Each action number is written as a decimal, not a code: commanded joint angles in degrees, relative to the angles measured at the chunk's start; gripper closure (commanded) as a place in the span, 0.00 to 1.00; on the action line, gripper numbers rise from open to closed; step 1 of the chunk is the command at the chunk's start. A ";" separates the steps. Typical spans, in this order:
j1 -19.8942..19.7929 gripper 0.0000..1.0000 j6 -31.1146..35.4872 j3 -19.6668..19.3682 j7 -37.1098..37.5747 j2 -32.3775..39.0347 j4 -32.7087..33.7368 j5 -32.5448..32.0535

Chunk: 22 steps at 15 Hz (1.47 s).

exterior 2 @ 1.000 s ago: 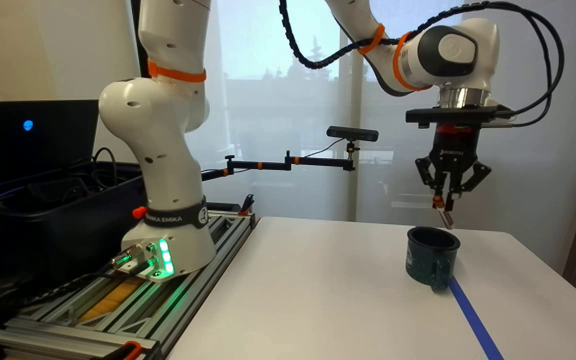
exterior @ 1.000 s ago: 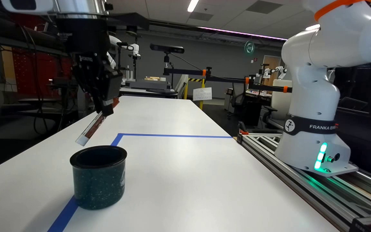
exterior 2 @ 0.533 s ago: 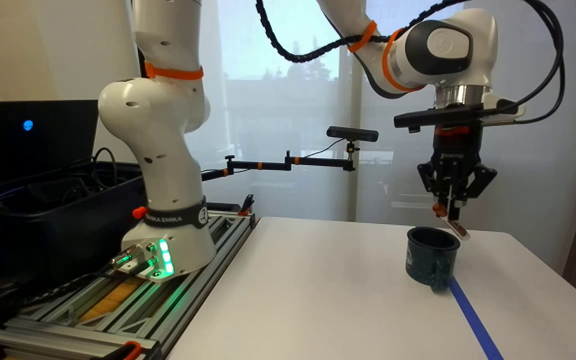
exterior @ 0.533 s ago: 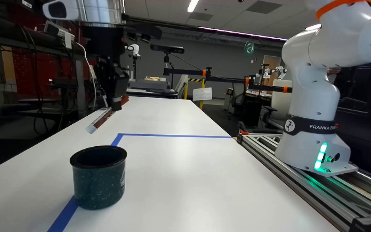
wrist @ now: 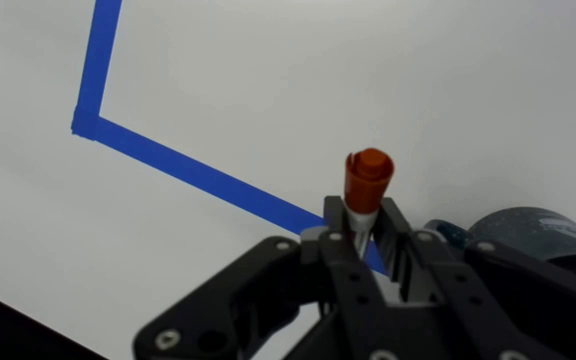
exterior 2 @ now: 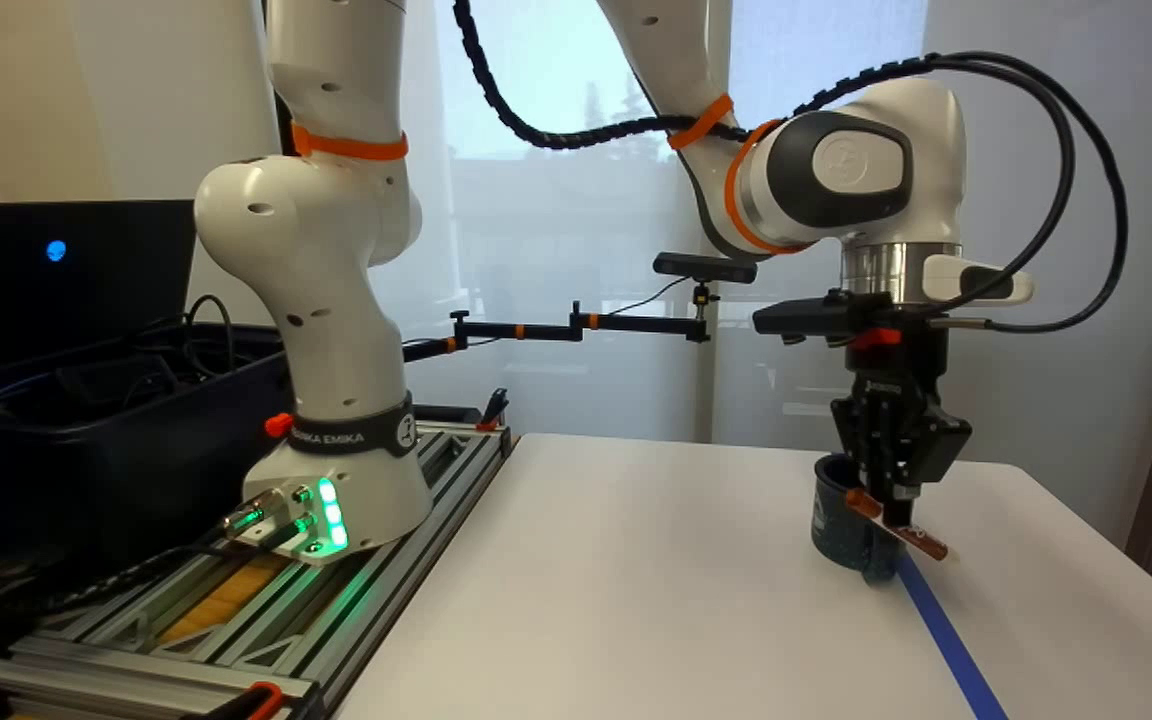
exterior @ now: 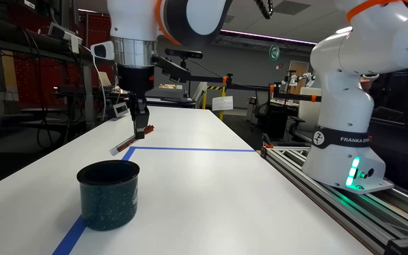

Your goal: Take the marker out of the cup

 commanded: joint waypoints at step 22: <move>-3.21 0.10 9.37 0.49 -4.01 5.07 -4.38 13.69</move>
